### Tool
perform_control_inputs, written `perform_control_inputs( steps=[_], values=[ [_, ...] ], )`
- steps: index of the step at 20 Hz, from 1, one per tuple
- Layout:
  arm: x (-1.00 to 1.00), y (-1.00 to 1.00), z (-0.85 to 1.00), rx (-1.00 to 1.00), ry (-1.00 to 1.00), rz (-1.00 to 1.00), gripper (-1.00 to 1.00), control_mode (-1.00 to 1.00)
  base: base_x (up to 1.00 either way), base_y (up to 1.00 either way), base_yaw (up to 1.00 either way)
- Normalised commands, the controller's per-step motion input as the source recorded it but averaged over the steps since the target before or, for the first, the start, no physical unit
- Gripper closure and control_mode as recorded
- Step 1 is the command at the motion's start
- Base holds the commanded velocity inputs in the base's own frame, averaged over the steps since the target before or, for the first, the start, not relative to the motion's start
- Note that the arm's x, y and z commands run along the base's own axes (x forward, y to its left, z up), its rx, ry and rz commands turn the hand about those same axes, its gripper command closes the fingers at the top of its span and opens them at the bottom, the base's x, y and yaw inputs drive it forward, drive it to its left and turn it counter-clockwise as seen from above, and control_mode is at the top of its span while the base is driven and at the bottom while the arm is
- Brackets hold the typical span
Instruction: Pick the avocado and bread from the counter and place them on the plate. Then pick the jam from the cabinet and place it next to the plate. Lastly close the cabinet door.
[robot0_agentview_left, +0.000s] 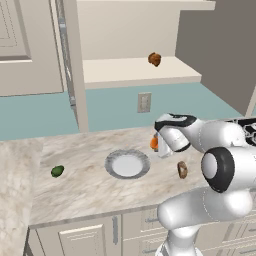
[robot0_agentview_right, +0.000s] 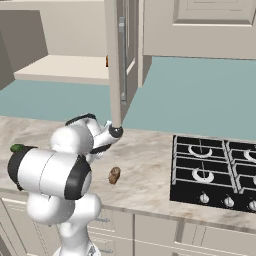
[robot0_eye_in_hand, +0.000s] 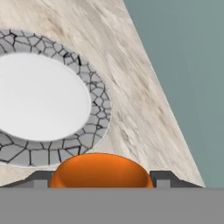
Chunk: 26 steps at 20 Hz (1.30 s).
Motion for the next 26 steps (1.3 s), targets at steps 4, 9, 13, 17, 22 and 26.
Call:
perform_control_inputs(
  steps=[4,9,13,17,22,26],
  values=[
    [0.08,-0.16,-0.31,0.00,0.01,0.02,1.00,-1.00,0.00,0.00,0.00],
    [0.11,-0.14,-0.32,0.01,0.02,0.03,1.00,-1.00,0.00,0.00,0.00],
    [0.09,-0.17,-0.29,0.04,0.02,0.04,1.00,-1.00,0.00,0.00,0.00],
    [0.13,-0.18,-0.24,0.04,0.01,0.04,1.00,-1.00,0.00,0.00,0.00],
    [0.24,-0.12,-0.19,0.10,0.04,0.06,1.00,-1.00,0.00,0.00,0.00],
    [0.35,-0.11,-0.21,0.14,0.09,0.08,1.00,-1.00,0.00,0.00,0.00]
  ],
)
